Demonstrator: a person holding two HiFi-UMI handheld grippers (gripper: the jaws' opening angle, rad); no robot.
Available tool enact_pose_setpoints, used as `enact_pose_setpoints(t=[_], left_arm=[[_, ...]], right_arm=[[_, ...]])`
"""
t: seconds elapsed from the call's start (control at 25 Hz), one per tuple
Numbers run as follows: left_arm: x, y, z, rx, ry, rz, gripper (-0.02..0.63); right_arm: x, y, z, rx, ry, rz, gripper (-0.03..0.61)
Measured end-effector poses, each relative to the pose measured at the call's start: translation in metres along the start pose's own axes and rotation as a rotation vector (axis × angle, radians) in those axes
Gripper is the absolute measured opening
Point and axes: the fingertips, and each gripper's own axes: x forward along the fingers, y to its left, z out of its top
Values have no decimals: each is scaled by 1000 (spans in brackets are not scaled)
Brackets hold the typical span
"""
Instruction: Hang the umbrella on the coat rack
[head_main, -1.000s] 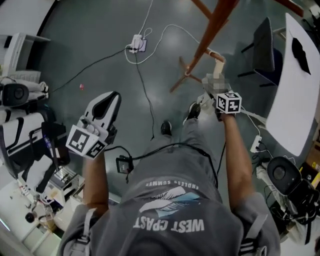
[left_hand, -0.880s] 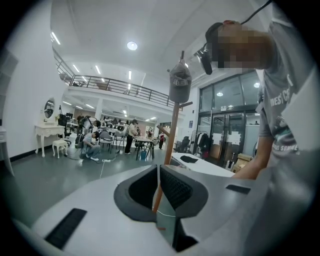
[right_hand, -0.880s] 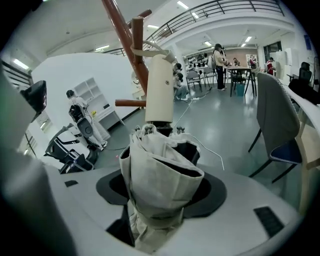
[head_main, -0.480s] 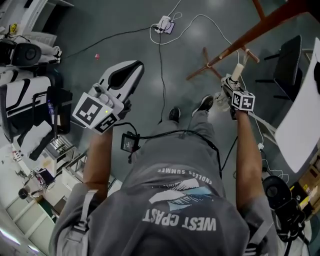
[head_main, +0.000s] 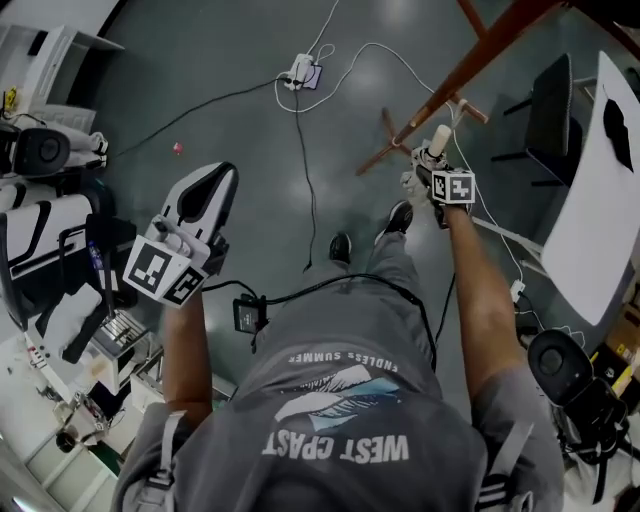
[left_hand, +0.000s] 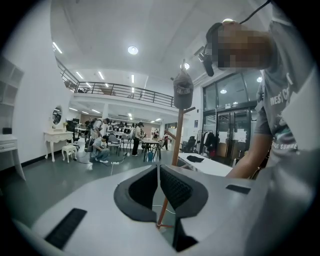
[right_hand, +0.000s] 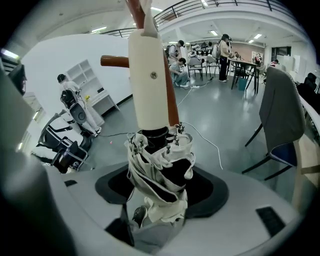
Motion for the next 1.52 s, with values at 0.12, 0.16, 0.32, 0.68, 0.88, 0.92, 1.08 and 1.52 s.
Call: enact_pose_setpoints(t=[0.12, 0.16, 0.32, 0.68, 0.88, 0.92, 1.08, 1.52], left_arm=[[-7, 1, 2, 2, -8, 8, 31], [-8, 2, 3, 3, -14, 7, 31], [-10, 8, 9, 6, -42, 2, 31], [-12, -1, 44, 47, -156, -38, 31], [-11, -15, 70, 90, -199, -74, 31], [-11, -18, 74, 103, -199, -79, 31], [-7, -33, 83, 161, -183, -102, 31], [-6, -80, 95, 196, -260, -231, 31]], right_arm=[[-5, -2, 5, 12, 1, -16, 296], [-8, -3, 9, 12, -7, -21, 281], [-26, 0, 24, -11, -45, -27, 241], [-174, 28, 102, 124, -503, 35, 98], [-320, 80, 144, -8, -759, 55, 51], [-347, 95, 148, -50, -794, 62, 44], [-440, 151, 153, -206, -871, 47, 27], [-514, 215, 137, -316, -920, 7, 27]])
